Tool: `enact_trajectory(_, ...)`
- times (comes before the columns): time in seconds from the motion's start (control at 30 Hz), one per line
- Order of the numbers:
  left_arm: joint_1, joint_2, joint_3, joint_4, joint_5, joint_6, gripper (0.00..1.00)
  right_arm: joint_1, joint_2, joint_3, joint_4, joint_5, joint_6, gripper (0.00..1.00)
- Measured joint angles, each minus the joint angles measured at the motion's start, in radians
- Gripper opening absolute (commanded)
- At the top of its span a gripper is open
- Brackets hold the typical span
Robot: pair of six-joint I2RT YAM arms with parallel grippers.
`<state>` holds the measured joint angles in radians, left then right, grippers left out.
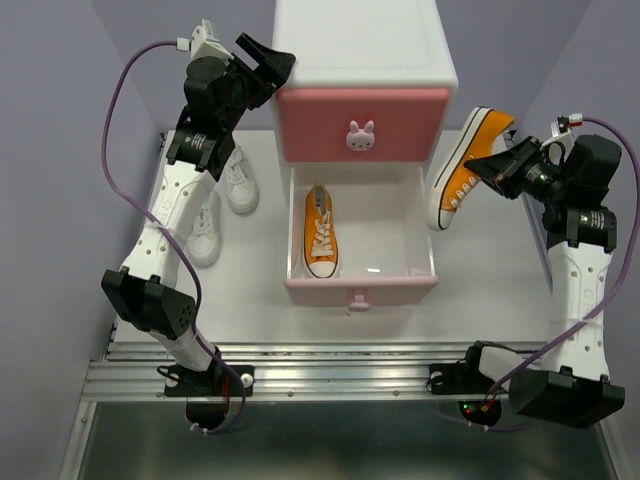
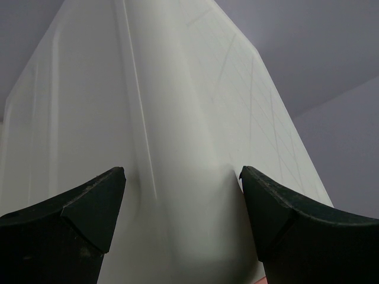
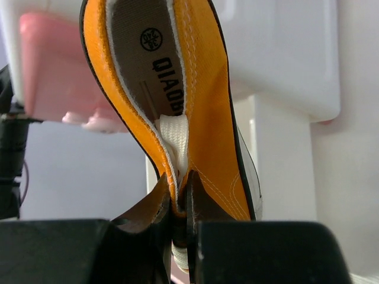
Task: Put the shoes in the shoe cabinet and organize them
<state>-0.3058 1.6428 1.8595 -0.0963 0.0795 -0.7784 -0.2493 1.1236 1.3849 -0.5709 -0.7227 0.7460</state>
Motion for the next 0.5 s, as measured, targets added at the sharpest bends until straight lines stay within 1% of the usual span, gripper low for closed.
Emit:
enact_trajectory(0.13,0.000,0.000,-0.004,0.004,0.000,-0.001,0.88,0.000,-0.077,-0.027,0.011,-0.077,0.024,0.02)
enact_trajectory(0.23,0.000,-0.002,-0.008,0.009,0.000,-0.002,0.88,0.002,-0.106,-0.027,0.015,-0.127,0.029,0.03)
enact_trajectory(0.33,0.000,-0.002,-0.016,0.019,0.000,-0.002,0.88,0.026,-0.119,-0.030,-0.003,-0.127,0.012,0.02)
enact_trajectory(0.43,0.000,-0.002,-0.022,0.023,-0.001,-0.009,0.88,0.077,-0.122,-0.051,-0.004,-0.110,0.010,0.02)
enact_trajectory(0.5,0.000,-0.002,-0.024,0.026,-0.001,-0.010,0.88,0.134,-0.119,-0.067,-0.002,-0.091,0.013,0.02)
